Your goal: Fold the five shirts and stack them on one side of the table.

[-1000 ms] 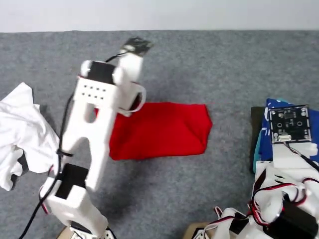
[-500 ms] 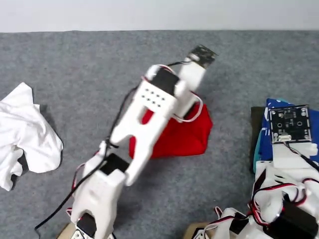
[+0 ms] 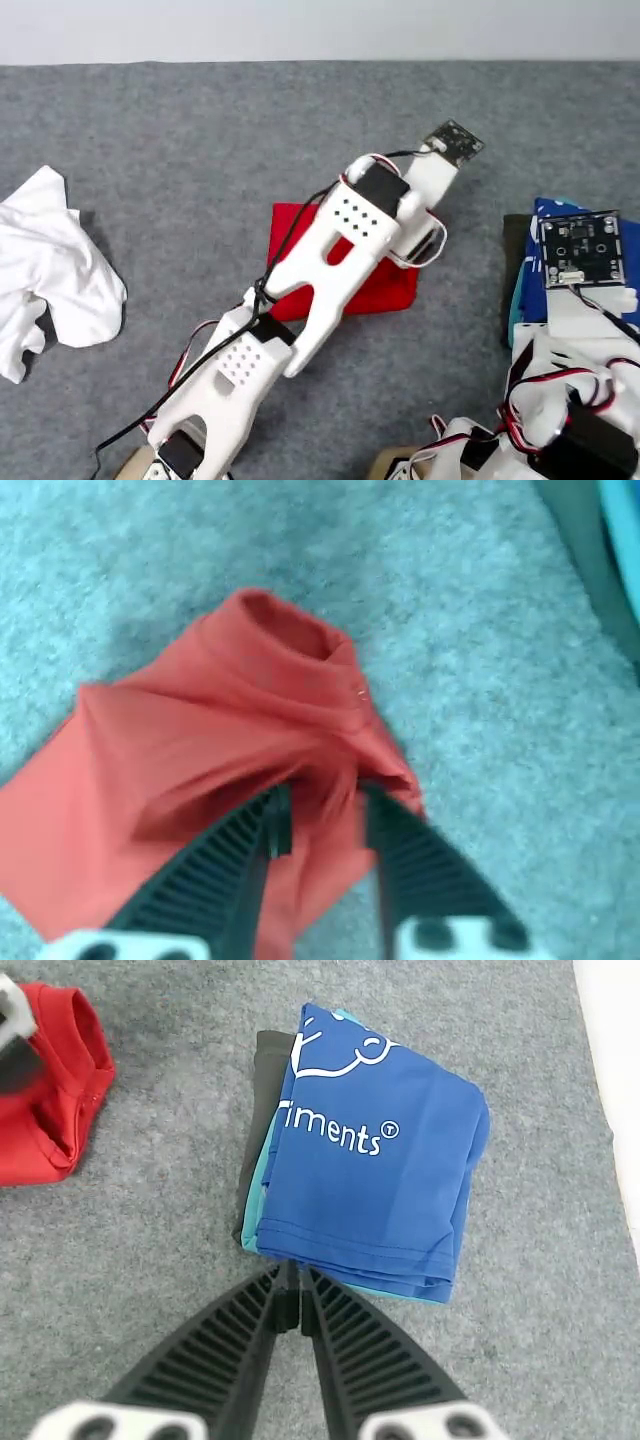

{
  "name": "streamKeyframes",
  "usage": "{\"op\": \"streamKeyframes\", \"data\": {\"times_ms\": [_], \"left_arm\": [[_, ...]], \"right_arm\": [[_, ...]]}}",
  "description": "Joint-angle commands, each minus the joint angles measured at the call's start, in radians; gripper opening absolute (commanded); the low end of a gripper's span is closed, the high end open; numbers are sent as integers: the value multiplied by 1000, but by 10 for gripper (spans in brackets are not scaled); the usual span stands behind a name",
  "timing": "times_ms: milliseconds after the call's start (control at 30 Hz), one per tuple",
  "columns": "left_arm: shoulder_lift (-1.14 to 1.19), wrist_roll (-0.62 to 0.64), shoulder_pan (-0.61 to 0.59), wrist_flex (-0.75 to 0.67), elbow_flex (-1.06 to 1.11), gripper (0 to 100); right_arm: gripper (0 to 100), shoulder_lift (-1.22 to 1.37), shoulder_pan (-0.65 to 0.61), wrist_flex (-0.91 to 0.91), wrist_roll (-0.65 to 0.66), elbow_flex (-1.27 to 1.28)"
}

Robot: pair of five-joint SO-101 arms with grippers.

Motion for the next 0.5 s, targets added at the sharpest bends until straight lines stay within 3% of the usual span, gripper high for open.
{"op": "streamKeyframes", "data": {"times_ms": [0, 100, 267, 433, 467], "left_arm": [[-103, 6, 18, 23, -18, 214], [-172, 5, 8, 23, 16, 222], [-350, 3, -120, 23, 143, 205], [-571, -132, -278, 23, 312, 0], [-615, -150, -305, 23, 361, 9]], "right_arm": [[10, -5, 15, 30, -6, -2], [10, -5, 15, 30, -6, -2], [10, 4, 10, 21, -14, 0], [10, 36, -56, -70, -18, 89], [10, 51, -82, -91, -35, 106]]}}
